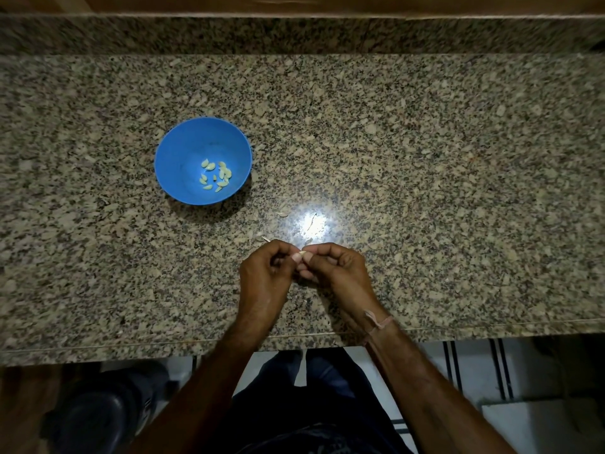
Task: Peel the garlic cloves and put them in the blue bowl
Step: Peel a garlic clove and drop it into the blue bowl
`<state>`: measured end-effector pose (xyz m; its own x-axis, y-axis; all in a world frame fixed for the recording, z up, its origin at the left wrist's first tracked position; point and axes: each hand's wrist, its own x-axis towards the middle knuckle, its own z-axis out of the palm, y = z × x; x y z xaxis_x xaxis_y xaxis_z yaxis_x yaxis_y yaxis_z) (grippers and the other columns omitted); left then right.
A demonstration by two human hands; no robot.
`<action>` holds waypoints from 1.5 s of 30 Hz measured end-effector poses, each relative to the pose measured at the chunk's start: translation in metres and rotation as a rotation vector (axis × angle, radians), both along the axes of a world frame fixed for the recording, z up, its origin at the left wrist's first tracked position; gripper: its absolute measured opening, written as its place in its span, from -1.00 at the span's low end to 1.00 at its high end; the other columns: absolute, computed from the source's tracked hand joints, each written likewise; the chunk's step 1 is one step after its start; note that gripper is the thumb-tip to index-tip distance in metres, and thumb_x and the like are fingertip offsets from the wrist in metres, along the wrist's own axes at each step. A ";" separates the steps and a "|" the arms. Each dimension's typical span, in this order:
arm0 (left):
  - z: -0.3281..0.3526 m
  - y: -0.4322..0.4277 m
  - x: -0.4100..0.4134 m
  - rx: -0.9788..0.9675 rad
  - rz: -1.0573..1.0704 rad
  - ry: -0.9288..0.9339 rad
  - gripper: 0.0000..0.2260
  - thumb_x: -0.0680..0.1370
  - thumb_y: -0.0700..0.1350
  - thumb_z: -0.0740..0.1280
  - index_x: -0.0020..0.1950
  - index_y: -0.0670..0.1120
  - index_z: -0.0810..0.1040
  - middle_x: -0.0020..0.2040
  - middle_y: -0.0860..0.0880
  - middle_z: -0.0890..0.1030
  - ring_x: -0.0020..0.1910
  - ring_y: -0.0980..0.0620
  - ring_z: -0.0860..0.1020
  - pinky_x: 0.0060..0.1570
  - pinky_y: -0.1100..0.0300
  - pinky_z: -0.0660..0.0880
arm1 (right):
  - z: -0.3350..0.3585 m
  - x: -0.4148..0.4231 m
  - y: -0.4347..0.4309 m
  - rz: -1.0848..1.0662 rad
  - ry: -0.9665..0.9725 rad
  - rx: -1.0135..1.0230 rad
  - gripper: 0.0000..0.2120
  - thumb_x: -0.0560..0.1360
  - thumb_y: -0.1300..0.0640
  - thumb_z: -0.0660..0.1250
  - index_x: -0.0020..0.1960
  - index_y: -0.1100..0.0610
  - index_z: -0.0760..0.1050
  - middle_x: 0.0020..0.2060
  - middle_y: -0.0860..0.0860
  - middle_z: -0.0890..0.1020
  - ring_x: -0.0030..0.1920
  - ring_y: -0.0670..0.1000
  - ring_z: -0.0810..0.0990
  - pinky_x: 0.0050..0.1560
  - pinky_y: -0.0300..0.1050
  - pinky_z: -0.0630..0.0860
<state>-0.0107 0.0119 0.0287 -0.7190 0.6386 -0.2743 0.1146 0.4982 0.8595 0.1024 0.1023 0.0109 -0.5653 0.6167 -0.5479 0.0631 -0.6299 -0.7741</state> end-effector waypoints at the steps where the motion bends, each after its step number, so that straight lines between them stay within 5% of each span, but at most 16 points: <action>1: 0.000 0.000 0.000 -0.011 0.001 0.009 -0.94 0.58 -0.21 0.44 -0.05 -0.07 0.68 -0.19 0.13 0.69 -0.18 0.28 0.63 -0.25 0.49 0.46 | 0.001 0.001 -0.001 0.006 0.009 0.019 -0.91 0.57 0.33 0.44 0.06 0.33 0.65 -0.03 0.28 0.74 -0.01 0.21 0.72 0.13 0.09 0.68; 7: 0.000 -0.001 -0.001 -0.026 -0.030 0.052 -0.86 0.61 -0.19 0.40 -0.13 -0.04 0.67 -0.24 0.13 0.67 -0.19 0.25 0.62 -0.24 0.48 0.42 | -0.003 0.000 0.004 0.136 -0.112 0.468 -0.95 0.58 0.24 0.47 -0.01 0.24 0.66 -0.12 0.13 0.73 -0.04 0.18 0.72 0.06 0.13 0.70; 15: -0.001 0.000 0.003 0.027 -0.083 0.134 -0.85 0.61 -0.27 0.36 -0.12 -0.07 0.57 -0.23 0.09 0.59 -0.23 0.17 0.53 -0.26 0.40 0.38 | 0.000 -0.007 -0.001 -0.025 -0.075 -0.028 -0.83 0.60 0.21 0.44 -0.06 0.33 0.63 -0.27 0.17 0.65 -0.32 0.02 0.56 -0.28 -0.13 0.53; 23: 0.001 -0.003 0.000 0.083 -0.041 0.138 -0.85 0.58 -0.18 0.43 0.11 0.03 0.68 -0.05 0.14 0.69 -0.06 0.15 0.65 -0.09 0.17 0.59 | 0.002 -0.006 0.000 -0.059 -0.075 -0.029 -0.73 0.58 0.16 0.48 -0.07 0.41 0.61 -0.26 0.22 0.60 -0.34 0.03 0.52 -0.24 -0.05 0.48; 33: 0.002 -0.004 -0.007 0.062 -0.235 0.446 -0.90 0.59 -0.19 0.38 -0.10 -0.03 0.61 -0.15 0.10 0.61 -0.10 -0.02 0.52 -0.18 -0.03 0.47 | 0.006 -0.009 0.003 0.011 -0.166 -0.147 -0.81 0.61 0.24 0.40 0.01 0.40 0.61 -0.34 0.12 0.61 -0.40 -0.01 0.52 -0.32 -0.12 0.48; 41: 0.001 0.005 -0.001 0.002 0.031 0.069 -0.88 0.62 -0.19 0.38 -0.11 -0.06 0.60 -0.23 0.05 0.65 -0.25 0.13 0.61 -0.25 0.20 0.54 | 0.011 -0.017 -0.007 -0.010 -0.146 0.025 -0.83 0.62 0.23 0.42 -0.06 0.34 0.60 -0.32 0.16 0.64 -0.33 0.04 0.56 -0.19 -0.01 0.56; 45: 0.001 0.010 0.003 0.078 0.189 -0.253 -0.90 0.63 -0.28 0.35 0.03 -0.11 0.61 -0.10 -0.10 0.69 -0.15 0.00 0.66 -0.17 0.13 0.66 | 0.009 -0.021 -0.011 -0.079 -0.124 0.018 -0.82 0.62 0.26 0.41 0.01 0.42 0.58 -0.32 0.16 0.64 -0.32 0.03 0.59 -0.18 -0.03 0.60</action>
